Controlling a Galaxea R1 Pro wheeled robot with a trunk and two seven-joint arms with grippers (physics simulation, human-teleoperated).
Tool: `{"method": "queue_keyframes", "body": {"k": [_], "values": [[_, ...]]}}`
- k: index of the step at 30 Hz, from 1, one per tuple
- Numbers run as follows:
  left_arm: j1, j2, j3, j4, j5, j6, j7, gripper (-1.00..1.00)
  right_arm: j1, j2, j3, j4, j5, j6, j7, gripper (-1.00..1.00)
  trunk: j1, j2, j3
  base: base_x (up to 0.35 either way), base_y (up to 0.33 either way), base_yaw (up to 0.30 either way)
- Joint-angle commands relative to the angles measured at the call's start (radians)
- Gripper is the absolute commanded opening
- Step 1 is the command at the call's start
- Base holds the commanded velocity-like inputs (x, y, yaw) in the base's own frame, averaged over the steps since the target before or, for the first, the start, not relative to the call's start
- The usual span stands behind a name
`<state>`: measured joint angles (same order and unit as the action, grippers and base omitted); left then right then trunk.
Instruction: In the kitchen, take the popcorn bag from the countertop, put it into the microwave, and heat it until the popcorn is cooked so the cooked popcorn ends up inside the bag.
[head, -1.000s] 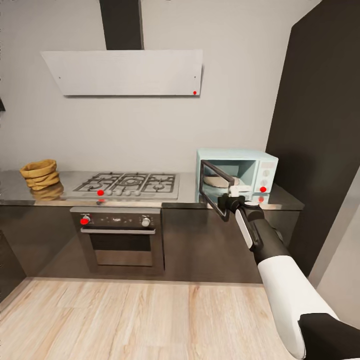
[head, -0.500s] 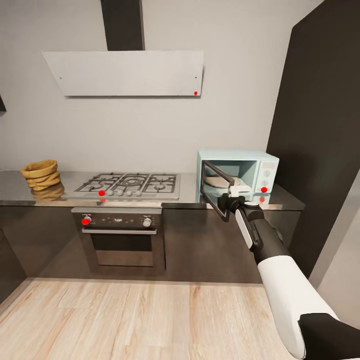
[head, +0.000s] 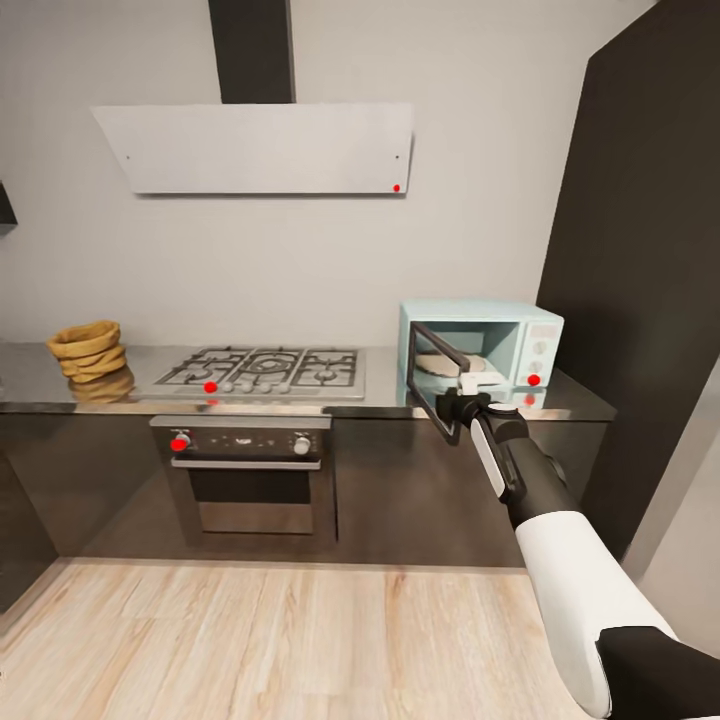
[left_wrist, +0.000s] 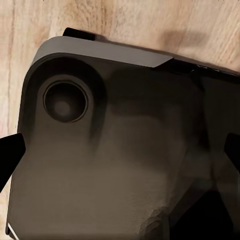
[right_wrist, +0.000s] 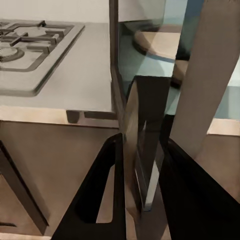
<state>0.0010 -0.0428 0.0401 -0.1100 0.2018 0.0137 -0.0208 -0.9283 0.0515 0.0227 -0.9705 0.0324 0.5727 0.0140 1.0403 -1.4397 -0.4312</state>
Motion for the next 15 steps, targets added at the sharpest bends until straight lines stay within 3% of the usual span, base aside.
{"method": "queue_keyframes", "body": {"k": [1, 15], "values": [[0.001, 0.000, 0.004, -0.002, 0.005, 0.002, -0.002, 1.00, -0.001, 0.000, 0.000, 0.000, 0.014, 0.056, 0.001, -1.00, -0.020, -0.001, -0.001, 0.000, 0.106, 0.000], [0.001, 0.000, 0.004, -0.002, 0.005, 0.002, -0.002, 1.00, -0.001, 0.001, 0.001, -0.014, 0.014, 0.056, 0.003, -1.00, -0.020, -0.001, -0.001, 0.000, 0.144, 0.000]]}}
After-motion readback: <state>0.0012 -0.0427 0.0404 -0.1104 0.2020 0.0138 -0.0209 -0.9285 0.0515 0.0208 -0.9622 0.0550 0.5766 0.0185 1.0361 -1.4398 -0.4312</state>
